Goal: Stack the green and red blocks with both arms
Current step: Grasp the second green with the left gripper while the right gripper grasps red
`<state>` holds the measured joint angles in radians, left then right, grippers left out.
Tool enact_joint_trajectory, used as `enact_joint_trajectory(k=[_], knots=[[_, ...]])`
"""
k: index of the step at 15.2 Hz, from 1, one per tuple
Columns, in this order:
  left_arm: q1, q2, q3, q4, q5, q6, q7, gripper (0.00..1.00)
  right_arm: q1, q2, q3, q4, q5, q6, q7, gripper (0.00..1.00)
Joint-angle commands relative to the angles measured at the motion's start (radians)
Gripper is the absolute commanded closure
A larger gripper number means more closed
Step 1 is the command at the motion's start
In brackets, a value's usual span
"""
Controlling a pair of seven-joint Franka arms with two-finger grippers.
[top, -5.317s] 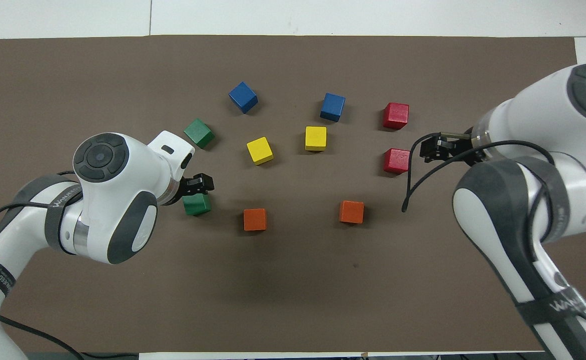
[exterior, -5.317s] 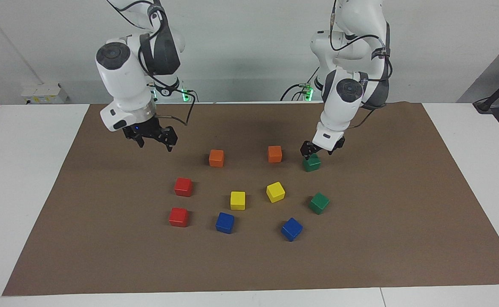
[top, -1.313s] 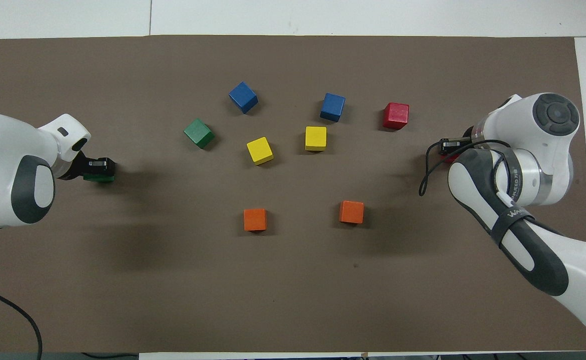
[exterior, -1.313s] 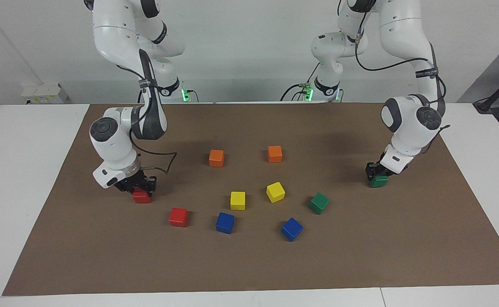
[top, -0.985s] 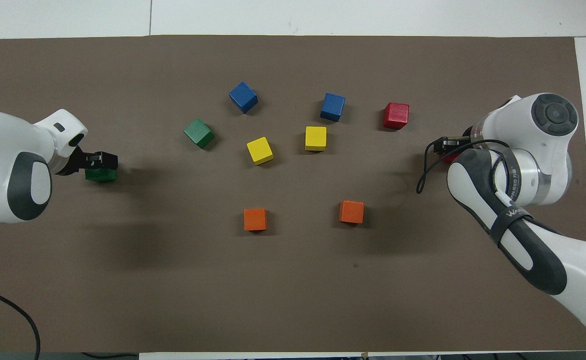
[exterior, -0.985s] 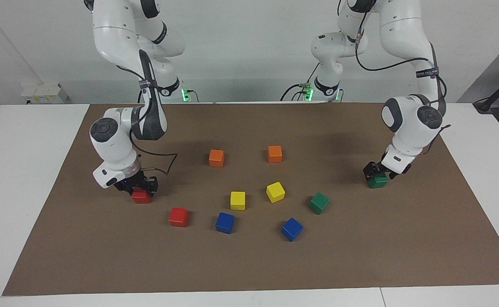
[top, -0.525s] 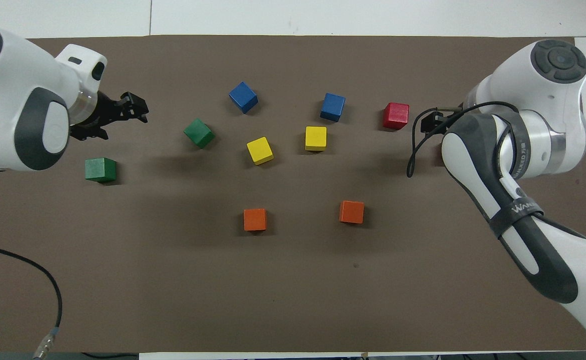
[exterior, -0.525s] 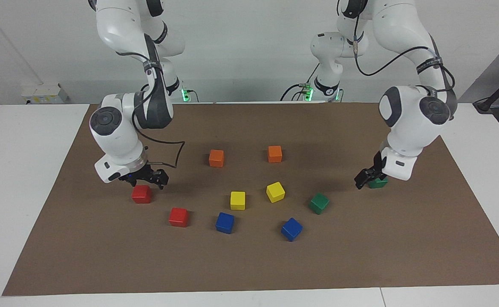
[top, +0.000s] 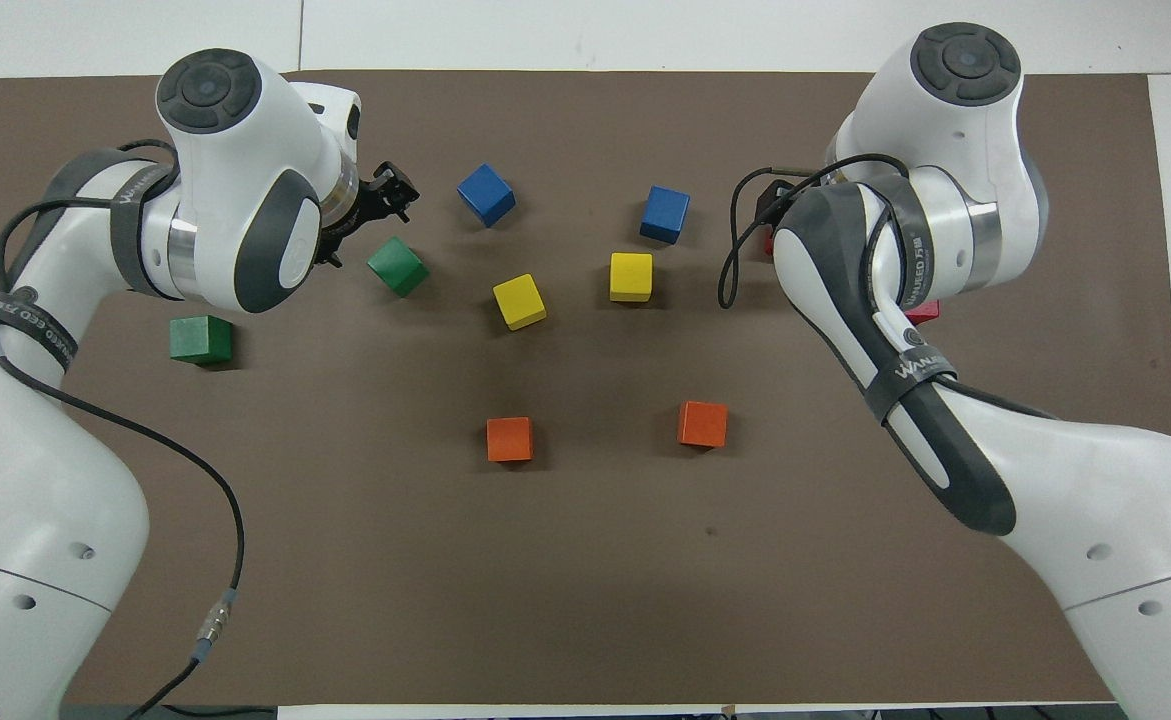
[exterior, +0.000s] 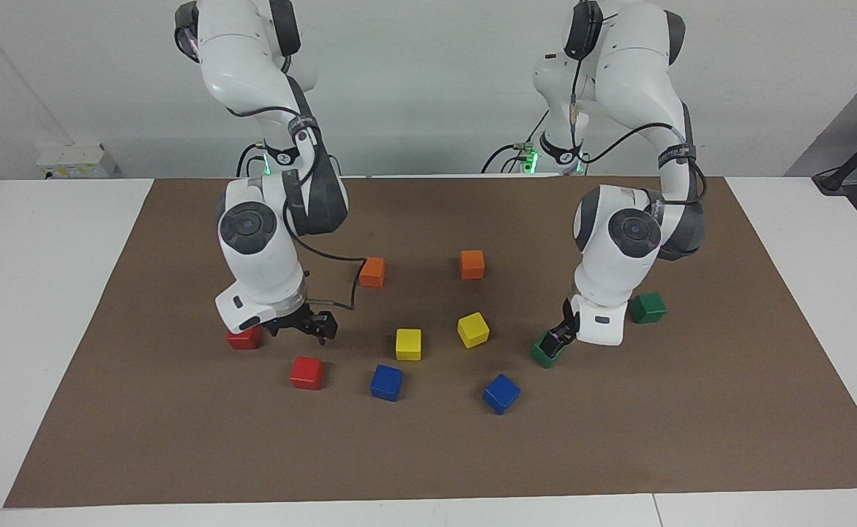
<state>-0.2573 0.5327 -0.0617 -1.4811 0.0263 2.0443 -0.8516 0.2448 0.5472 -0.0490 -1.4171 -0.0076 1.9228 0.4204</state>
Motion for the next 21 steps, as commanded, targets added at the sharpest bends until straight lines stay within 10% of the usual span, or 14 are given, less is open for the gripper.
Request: enact_joint_trajectory(k=[1,16,20,21], knots=[[-0.008,0.01,0.013,-0.024,0.032,0.065,-0.03,0.0,-0.013,0.077,0.006,0.096,-0.026,-0.01,-0.011,0.0],[-0.04,-0.016,0.014,-0.185,0.038,0.212,-0.119,0.04,-0.015,0.126,0.008,0.018,-0.035,0.206,-0.083,0.0],[-0.042,-0.017,0.014,-0.179,0.101,0.177,-0.119,1.0,-0.012,0.117,0.008,-0.039,-0.034,0.258,-0.084,0.0],[-0.042,-0.017,0.014,-0.176,0.101,0.163,-0.119,1.0,-0.012,0.117,0.008,-0.04,-0.034,0.259,-0.084,0.0]])
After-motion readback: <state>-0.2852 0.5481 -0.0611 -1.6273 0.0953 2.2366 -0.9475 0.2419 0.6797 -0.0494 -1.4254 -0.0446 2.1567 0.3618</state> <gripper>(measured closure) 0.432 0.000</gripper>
